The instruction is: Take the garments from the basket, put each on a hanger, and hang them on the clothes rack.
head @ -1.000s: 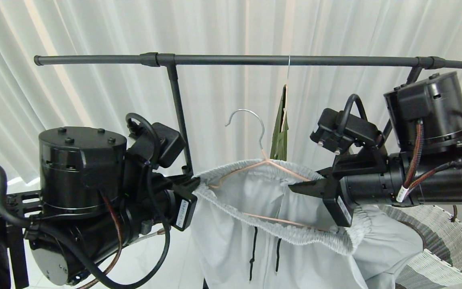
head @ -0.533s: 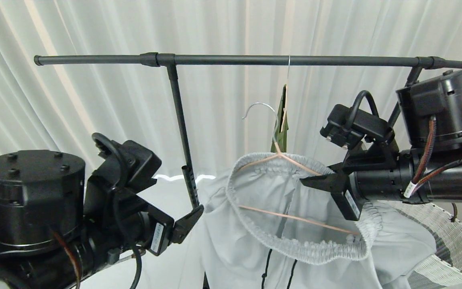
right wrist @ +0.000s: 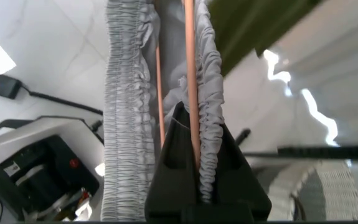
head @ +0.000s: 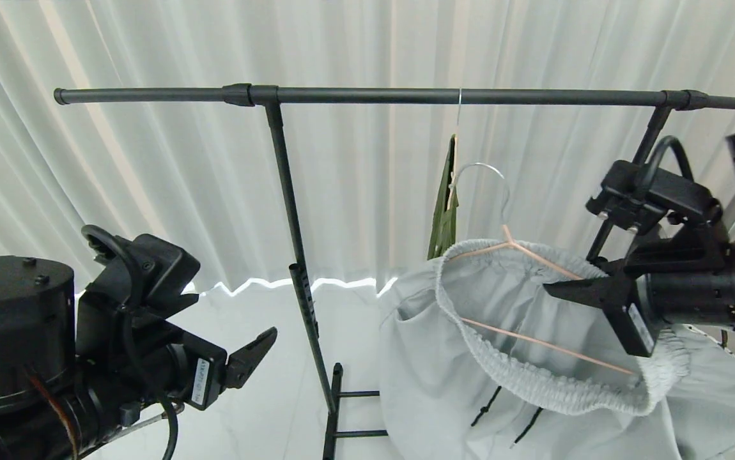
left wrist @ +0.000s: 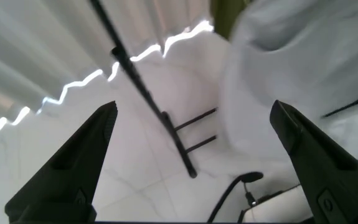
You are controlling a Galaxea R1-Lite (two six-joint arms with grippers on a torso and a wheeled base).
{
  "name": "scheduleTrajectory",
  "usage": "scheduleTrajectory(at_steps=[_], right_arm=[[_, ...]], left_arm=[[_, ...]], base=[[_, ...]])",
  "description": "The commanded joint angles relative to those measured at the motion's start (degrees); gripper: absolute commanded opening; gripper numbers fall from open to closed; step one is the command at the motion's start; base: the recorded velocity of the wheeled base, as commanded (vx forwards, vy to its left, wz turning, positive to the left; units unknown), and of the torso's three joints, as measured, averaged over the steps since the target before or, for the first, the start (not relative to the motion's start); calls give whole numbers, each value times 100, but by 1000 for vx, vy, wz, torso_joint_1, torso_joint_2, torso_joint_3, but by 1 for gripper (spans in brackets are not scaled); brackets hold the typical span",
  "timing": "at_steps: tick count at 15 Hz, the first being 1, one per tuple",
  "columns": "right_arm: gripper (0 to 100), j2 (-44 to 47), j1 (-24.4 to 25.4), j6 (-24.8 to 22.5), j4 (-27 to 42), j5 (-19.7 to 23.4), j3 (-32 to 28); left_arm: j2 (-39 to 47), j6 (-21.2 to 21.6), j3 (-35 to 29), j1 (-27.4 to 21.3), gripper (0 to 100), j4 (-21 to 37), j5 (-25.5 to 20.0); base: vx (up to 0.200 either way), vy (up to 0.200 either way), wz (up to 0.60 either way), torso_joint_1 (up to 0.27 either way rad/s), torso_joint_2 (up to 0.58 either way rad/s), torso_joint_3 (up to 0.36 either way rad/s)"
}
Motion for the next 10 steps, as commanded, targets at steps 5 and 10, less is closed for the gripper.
scheduleTrajectory(at_steps=[5, 10], right_arm=[[0, -1378, -884, 1, 1127, -290, 229], [0, -1993, -1456, 1, 1751, -493, 220]], left_arm=[[-83, 3, 726, 713, 100, -3, 1], [-101, -6, 1025, 810, 100, -20, 19]], base=[[0, 0, 0, 0, 0, 0], [0, 0, 0, 0, 0, 0]])
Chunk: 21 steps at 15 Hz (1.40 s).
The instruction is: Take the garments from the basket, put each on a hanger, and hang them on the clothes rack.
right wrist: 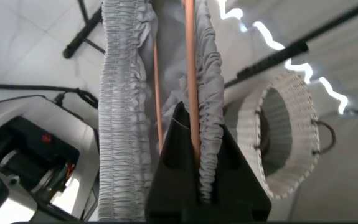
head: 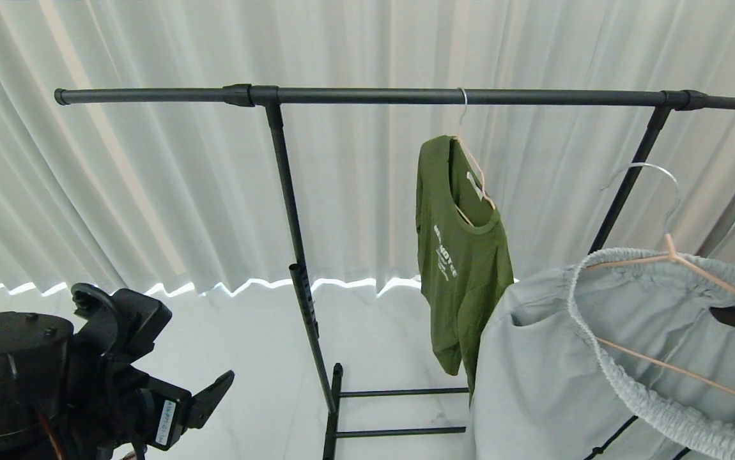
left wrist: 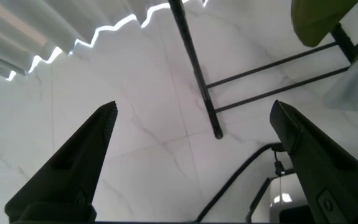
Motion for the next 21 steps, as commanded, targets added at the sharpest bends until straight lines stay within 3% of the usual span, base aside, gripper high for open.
scheduleTrajectory(at_steps=[1, 8, 13, 21], right_arm=[[0, -362, -202, -3, 126, -72, -8], [0, -1109, -1055, -29, 601, -221, -34], [0, -1179, -1151, -56, 583, -362, -61], [0, -1223, -1151, -56, 548, -362, -34]], left_arm=[[-24, 8, 186, 20, 100, -41, 14], [-59, 16, 397, 20, 100, -120, 23], [-174, 8, 388, 20, 100, -138, 49], [-367, 8, 493, 20, 100, -155, 49]], base=[[0, 0, 0, 0, 0, 0], [0, 0, 0, 0, 0, 0], [0, 0, 0, 0, 0, 0], [0, -200, 0, 1, 1, 4]])
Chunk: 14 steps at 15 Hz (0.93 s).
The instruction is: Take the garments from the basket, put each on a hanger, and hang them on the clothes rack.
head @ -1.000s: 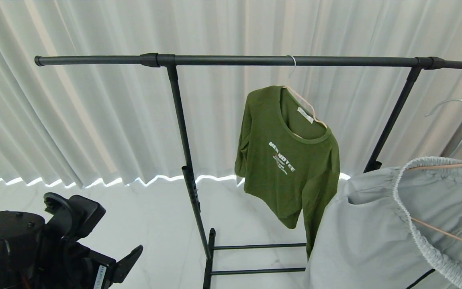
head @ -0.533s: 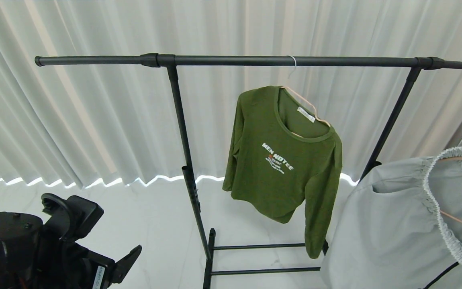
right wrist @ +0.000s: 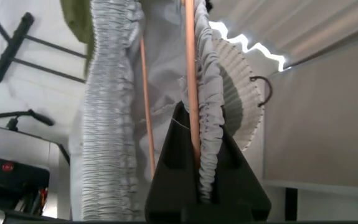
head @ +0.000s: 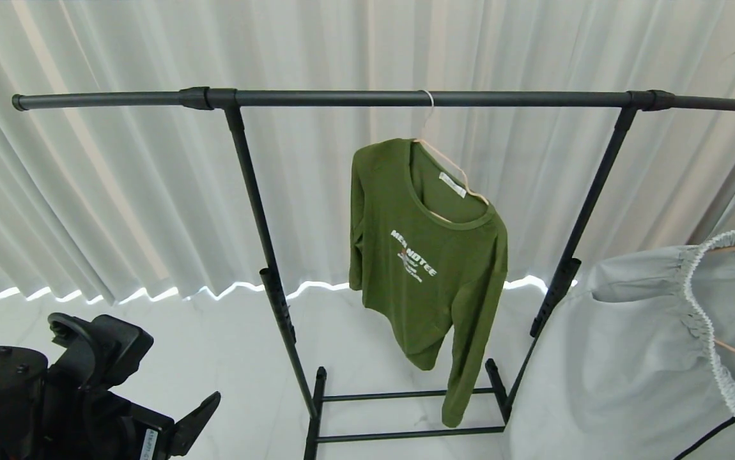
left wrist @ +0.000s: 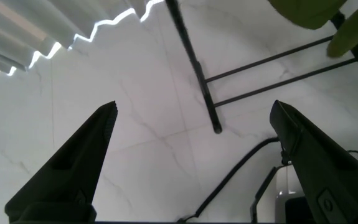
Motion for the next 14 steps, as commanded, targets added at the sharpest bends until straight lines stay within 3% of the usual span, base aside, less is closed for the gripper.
scheduleTrajectory(at_steps=[1, 14], right_arm=[[0, 34, 5, 5, -59, 27, 32], [0, 1045, 5, 111, -2239, 396, 445]], left_arm=[[-12, -1, -17, 1, 100, 0, 2], [-12, -10, -17, 1, 100, -9, 2]], base=[[200, -200, 0, 2, 12, 12], [200, 0, 0, 1, 2, 3]])
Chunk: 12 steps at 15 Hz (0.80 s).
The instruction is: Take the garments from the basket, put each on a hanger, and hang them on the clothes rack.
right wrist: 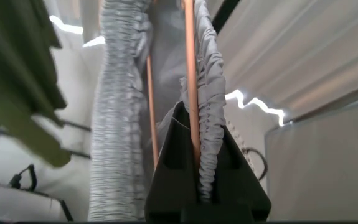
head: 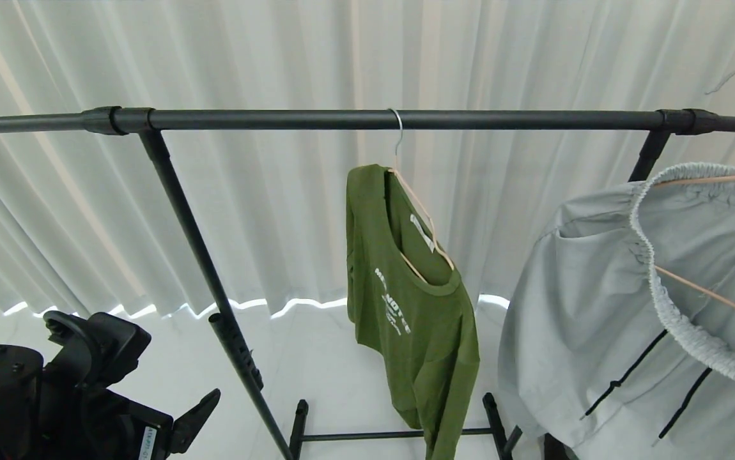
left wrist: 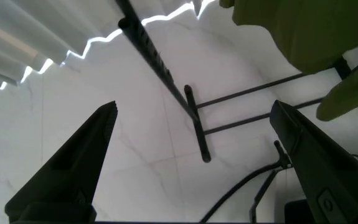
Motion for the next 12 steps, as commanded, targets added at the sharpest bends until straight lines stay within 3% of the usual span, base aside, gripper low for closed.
scheduleTrajectory(at_steps=[1, 12], right_arm=[[0, 344, 5, 55, -166, 7, 107], [0, 2145, -144, 301, -1898, 16, 80]], left_arm=[[-4, -1, 28, -1, 100, 2, 3], [-13, -1, 37, -27, 100, 2, 3]], base=[[200, 0, 0, 7, 2, 2], [0, 0, 0, 0, 0, 0]])
